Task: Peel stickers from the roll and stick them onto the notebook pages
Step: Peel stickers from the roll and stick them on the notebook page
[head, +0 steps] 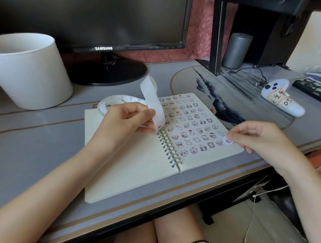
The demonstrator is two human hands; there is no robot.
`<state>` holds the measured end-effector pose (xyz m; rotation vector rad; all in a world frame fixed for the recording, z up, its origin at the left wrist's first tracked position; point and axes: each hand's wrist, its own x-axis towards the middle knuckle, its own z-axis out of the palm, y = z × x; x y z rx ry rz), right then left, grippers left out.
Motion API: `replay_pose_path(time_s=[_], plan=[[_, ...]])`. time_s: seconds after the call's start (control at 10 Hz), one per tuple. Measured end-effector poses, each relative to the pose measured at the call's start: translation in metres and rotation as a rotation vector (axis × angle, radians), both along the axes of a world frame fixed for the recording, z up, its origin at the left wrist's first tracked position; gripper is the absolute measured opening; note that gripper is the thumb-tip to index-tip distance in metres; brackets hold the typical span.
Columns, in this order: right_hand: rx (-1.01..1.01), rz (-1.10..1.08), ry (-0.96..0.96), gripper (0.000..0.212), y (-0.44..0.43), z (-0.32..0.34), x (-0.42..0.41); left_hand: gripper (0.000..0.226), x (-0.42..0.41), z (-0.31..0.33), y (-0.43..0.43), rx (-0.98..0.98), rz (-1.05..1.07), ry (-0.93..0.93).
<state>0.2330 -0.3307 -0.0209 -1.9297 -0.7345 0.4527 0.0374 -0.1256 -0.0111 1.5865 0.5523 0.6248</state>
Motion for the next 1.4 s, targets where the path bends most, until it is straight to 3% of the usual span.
replay_pose_path(time_s=[1.1,1.4], plan=[[-0.032,-0.015,-0.068,0.002,0.0008,-0.0022,-0.0011,0.017,0.0002,0.0006,-0.0014,-0.005,-0.002,0.002],[-0.006,0.002,-0.152,0.011,0.0042,-0.0060,-0.0018,0.016,0.0006,-0.0001,-0.0006,-0.008,-0.003,0.004]])
